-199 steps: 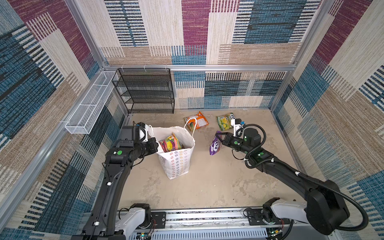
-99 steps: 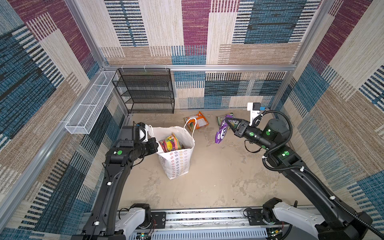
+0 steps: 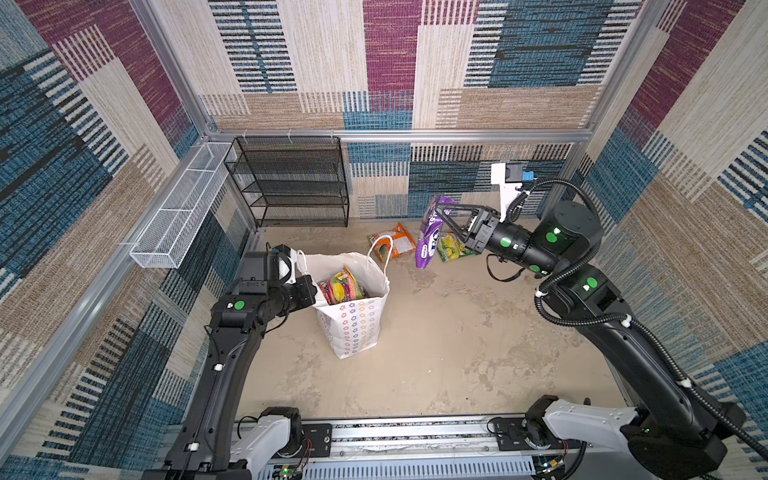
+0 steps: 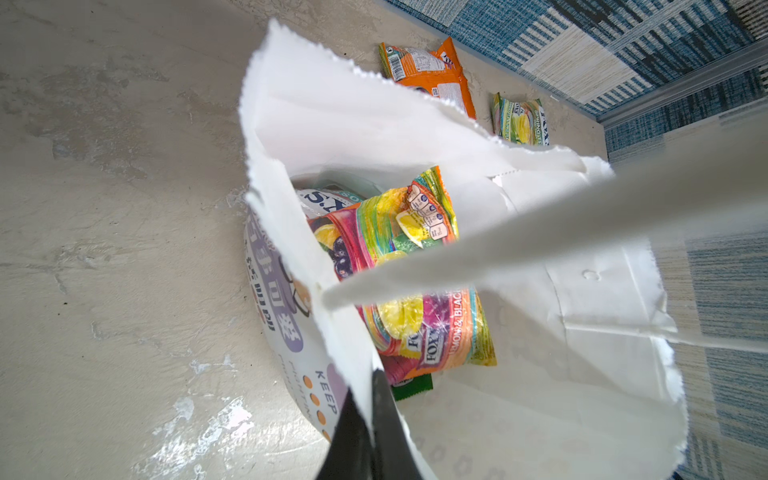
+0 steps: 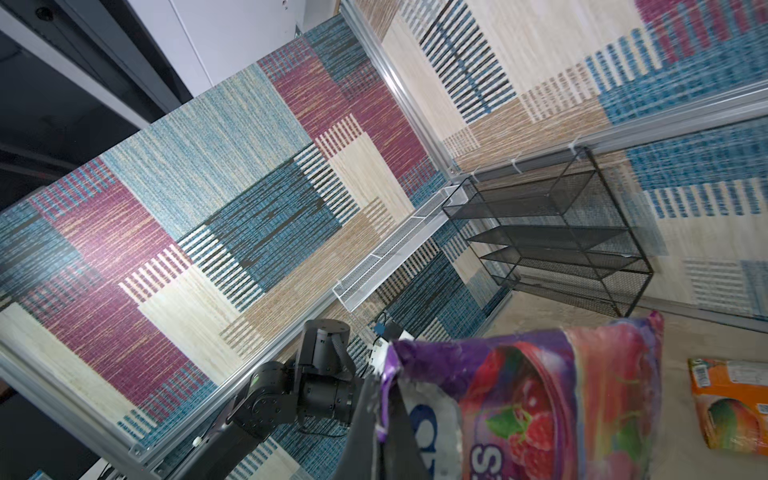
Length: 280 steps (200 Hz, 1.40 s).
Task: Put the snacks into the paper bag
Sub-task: 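Lift the purple packet with the right gripper away from the floor, then carry the purple packet with the right gripper over the bag opening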
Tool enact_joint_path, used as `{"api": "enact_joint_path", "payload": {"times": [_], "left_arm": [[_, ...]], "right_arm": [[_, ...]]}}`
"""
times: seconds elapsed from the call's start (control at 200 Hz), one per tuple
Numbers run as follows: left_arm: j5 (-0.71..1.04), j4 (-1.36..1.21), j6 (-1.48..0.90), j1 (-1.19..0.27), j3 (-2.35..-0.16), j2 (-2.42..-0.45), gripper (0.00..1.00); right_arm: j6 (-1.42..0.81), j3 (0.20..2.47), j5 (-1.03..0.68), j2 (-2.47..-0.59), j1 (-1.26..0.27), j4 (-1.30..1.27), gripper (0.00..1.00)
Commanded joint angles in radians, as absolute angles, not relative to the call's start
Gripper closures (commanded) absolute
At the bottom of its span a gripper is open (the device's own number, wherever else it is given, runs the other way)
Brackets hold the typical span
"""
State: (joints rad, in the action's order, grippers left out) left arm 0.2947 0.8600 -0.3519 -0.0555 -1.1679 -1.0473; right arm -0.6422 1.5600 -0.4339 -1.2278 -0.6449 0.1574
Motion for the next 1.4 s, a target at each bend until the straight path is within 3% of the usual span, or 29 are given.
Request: {"api": "enact_joint_path", "payload": {"times": [0.0,0.476,1.397], "left_arm": [[0.305,0.818,-0.327,-0.056,-1.167,-1.044,0.99],[0.314,0.817,-0.328,-0.055,-1.167,-1.045,0.99],[0.310,0.819,-0.327,-0.055,-1.168,-1.035,0.99]], "right_arm": [[-0.599,1.647,-0.416,-1.294,-0.698,0.160,1.00],[-0.508,1.987,-0.427,-1.612,-0.879,0.328,1.00],[-0.406,2.191,-0.481,-1.928,-0.893,0.620,1.00]]}}
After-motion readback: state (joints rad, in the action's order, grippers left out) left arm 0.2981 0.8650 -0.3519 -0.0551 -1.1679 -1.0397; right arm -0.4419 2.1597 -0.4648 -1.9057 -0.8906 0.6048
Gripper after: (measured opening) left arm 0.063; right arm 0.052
